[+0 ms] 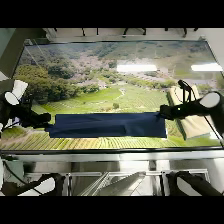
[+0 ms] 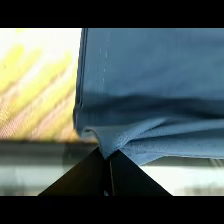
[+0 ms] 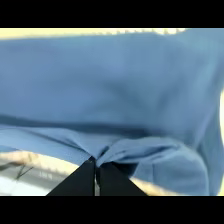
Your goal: Fold the shirts.
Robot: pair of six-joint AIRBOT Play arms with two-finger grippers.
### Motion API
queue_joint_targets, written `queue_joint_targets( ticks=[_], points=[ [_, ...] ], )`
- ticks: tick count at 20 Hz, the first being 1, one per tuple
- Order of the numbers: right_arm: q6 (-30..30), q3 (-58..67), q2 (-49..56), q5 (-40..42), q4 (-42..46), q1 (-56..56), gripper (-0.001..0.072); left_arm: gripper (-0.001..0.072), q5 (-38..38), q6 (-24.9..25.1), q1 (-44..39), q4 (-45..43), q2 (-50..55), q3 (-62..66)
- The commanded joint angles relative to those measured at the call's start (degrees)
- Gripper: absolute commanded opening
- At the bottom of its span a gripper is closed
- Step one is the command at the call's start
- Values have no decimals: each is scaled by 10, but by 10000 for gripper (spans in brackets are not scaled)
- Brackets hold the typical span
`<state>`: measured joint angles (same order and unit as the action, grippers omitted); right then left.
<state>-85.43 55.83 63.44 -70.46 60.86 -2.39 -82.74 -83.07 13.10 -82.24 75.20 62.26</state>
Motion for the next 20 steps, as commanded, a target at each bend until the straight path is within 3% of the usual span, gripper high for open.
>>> queue_joint_targets(
  ticks=[1,6,11,12,13,14,15,16,20],
  points=[
    [14,51,123,51,-9,18,20,10,13,12,4,33,92,51],
    [6,52,196,81,-9,18,21,10,25,19,4,42,188,101],
    [6,52,213,81,-10,18,22,10,35,19,3,44,203,117],
    [6,52,213,77,-14,17,119,11,34,18,5,44,199,117],
    [6,53,211,67,-20,16,559,21,33,15,9,46,192,117],
    [8,61,210,40,-22,12,706,232,34,15,12,55,181,117],
    [17,75,208,3,-22,5,706,511,33,8,19,65,165,117],
    [30,90,203,-39,-22,-5,706,603,34,-1,26,70,146,117],
    [78,94,156,-111,-14,-74,706,599,37,-41,77,69,42,117]
  ],
)
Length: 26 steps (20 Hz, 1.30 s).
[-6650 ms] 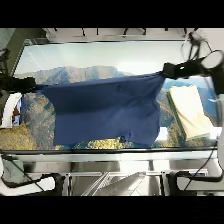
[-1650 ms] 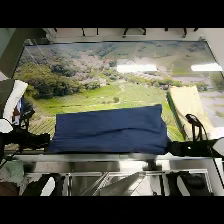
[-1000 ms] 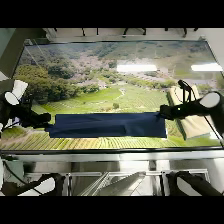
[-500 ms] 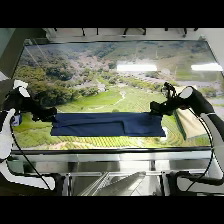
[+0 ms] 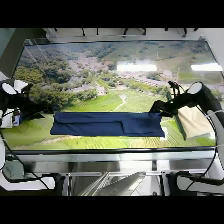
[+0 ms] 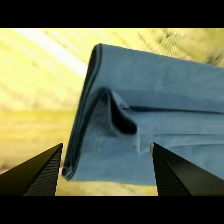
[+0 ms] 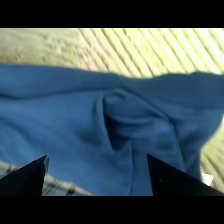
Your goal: Fold the shirts.
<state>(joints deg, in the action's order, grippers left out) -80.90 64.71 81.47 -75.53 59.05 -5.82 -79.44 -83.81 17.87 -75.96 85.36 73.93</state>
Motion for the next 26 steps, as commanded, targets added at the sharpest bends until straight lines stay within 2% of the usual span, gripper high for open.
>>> queue_joint_targets(
  ticks=[1,2,3,4,5,10,12,17,20,22,24,26],
  points=[
    [38,-2,-32,-60,3,-58,706,599,4,-50,40,7,-84,0],
    [47,-10,-33,-60,0,-74,706,599,1,-61,46,7,-106,-3],
    [58,-20,-31,-60,0,-87,706,567,1,-68,48,7,-130,-10],
    [70,-33,-28,-59,0,-96,706,217,0,-66,48,7,-150,-19],
    [80,-46,-25,-57,1,-100,706,11,-1,-55,44,10,-170,-30],
    [109,-70,37,-23,-15,-108,706,10,-21,-36,-30,11,-212,-69],
    [120,-70,71,-14,-45,-106,706,10,-39,-16,-70,9,-205,-68],
    [152,-70,123,6,-129,-103,706,10,-48,-16,-128,10,-178,-20],
    [158,-70,125,11,-143,-73,695,10,-43,-16,-149,10,-163,-4],
    [158,-70,125,22,-143,-50,413,10,-47,-16,-167,10,-148,-5],
    [160,-70,123,17,-143,-40,21,10,-50,-16,-191,10,-134,-5],
    [156,-70,102,-12,-143,-41,21,10,-39,-20,-218,12,-120,-5]
  ],
)
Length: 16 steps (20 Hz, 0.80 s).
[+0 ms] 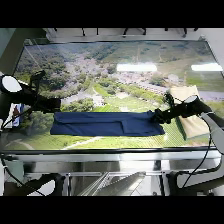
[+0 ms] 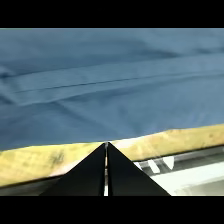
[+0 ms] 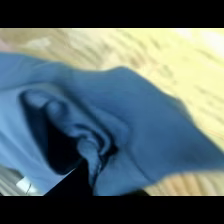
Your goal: Fold the shirts.
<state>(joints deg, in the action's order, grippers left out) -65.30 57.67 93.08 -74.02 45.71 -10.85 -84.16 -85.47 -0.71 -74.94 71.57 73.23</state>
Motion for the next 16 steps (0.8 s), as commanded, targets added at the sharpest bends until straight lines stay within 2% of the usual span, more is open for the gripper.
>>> queue_joint_targets(
  ticks=[1,4,9,12,16],
  points=[
    [-3,1,-35,-44,-9,10,20,10,16,-5,-50,2,26,2],
    [-59,1,-144,-59,-3,11,20,10,69,-8,-125,7,64,2],
    [-170,13,-315,-64,32,36,19,10,162,-7,-237,134,175,3],
    [-216,38,-357,-93,33,57,20,10,177,-7,-298,136,243,18],
    [-249,78,-359,-115,31,94,20,10,185,-11,-364,136,316,85]
  ],
)
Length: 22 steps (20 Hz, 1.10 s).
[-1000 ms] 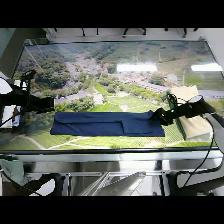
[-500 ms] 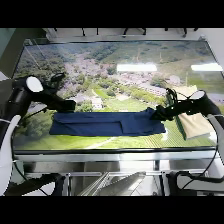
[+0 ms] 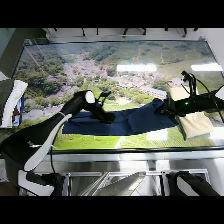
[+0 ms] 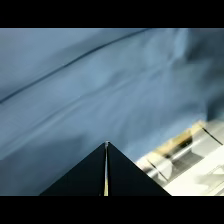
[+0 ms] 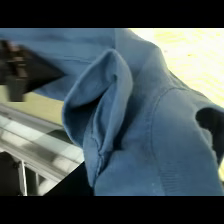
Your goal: Fold the shirts.
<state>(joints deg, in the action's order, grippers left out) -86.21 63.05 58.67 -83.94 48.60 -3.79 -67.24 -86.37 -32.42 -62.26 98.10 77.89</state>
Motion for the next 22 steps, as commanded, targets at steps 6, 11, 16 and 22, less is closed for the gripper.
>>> queue_joint_targets(
  ticks=[6,11,16,22],
  points=[
    [-56,48,-11,-16,-14,36,20,10,19,-38,-103,10,125,143],
    [-56,69,11,-17,-14,36,20,10,-35,-12,-98,0,104,156],
    [-59,70,38,11,-26,71,20,10,-86,30,-5,-61,-60,36],
    [-68,85,122,176,-76,221,19,10,-122,45,250,-128,-287,-143]
  ],
)
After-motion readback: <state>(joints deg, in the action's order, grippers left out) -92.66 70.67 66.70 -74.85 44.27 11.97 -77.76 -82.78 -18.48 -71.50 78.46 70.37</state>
